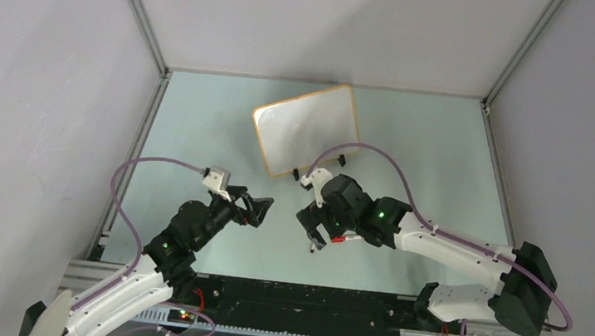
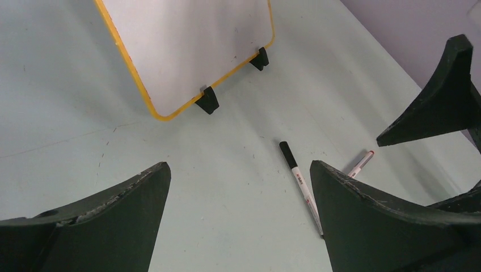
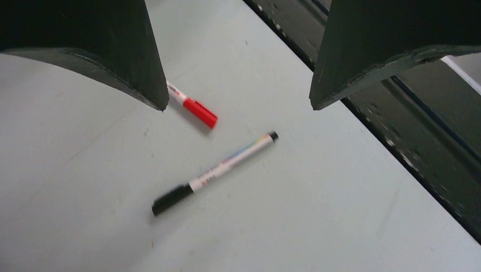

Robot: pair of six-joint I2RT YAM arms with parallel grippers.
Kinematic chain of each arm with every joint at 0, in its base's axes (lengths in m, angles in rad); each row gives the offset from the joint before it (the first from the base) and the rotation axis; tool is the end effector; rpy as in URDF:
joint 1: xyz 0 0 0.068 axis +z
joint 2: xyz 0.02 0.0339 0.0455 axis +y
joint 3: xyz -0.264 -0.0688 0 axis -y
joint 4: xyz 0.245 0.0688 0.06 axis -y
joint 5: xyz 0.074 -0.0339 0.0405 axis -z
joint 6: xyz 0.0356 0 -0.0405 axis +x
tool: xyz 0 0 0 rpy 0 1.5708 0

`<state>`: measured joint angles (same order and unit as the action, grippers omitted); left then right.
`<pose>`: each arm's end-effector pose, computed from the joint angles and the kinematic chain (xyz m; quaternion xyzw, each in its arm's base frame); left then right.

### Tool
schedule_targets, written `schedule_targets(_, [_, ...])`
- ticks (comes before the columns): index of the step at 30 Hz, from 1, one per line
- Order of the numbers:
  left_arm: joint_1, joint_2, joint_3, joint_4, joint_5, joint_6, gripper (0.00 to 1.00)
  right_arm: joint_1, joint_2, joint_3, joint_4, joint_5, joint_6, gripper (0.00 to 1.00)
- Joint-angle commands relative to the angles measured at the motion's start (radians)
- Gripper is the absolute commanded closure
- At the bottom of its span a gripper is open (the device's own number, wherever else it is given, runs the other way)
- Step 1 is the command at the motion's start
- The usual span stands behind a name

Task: Write a sentence on the whiteboard
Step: Pick up the whiteboard marker from the center of the board.

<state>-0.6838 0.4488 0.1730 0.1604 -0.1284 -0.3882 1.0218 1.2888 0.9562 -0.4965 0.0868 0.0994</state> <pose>0.1136 -0.0867 0.2065 0.0675 0.7433 -0.2978 0.5952 0.1444 0.2301 0.2631 -0.4003 0.8409 0.1583 0.3281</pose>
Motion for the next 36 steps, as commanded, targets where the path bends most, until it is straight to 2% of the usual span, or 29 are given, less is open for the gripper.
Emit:
schedule_targets(1, [-0.005,-0.004,-0.005,0.014,-0.011,0.01,0.01,-0.037,0.075,0.136,-0.25,-0.007,-0.051,0.01])
schedule_targets(2, [-0.004,-0.003,-0.004,0.011,-0.011,0.009,0.01,-0.069,0.096,0.187,-0.309,-0.005,-0.016,0.01])
schedule_targets(5, [-0.005,-0.013,-0.004,-0.003,-0.014,0.008,0.01,-0.089,0.177,0.232,-0.346,0.06,0.187,0.07])
schedule_targets(9, [-0.005,-0.036,-0.008,-0.021,-0.046,0.002,0.01,-0.026,0.212,0.21,-0.268,0.242,0.516,0.03])
schedule_targets(12, [-0.005,-0.047,-0.008,-0.039,-0.085,-0.004,0.01,0.049,0.245,0.206,-0.191,0.314,0.701,0.09])
schedule_targets(15, [-0.004,-0.062,-0.008,-0.06,-0.109,-0.011,0.01,0.093,0.269,0.204,-0.148,0.359,0.774,0.12])
schedule_targets(17, [-0.004,-0.07,-0.006,-0.074,-0.125,-0.015,0.01,0.111,0.286,0.205,-0.139,0.392,0.819,0.23])
schedule_targets(20, [-0.005,-0.09,-0.003,-0.095,-0.161,-0.023,0.01,0.131,0.322,0.204,-0.131,0.421,0.863,0.33])
schedule_targets(24, [-0.005,-0.12,-0.003,-0.128,-0.196,-0.031,0.01,0.154,0.374,0.204,-0.135,0.467,0.915,0.42])
schedule_targets(30, [-0.004,-0.147,-0.007,-0.147,-0.208,-0.035,0.01,0.164,0.452,0.2,-0.137,0.452,0.953,0.46])
schedule_targets(36, [-0.005,-0.142,-0.003,-0.149,-0.209,-0.037,0.01,0.173,0.451,0.133,-0.116,0.448,1.006,0.51])
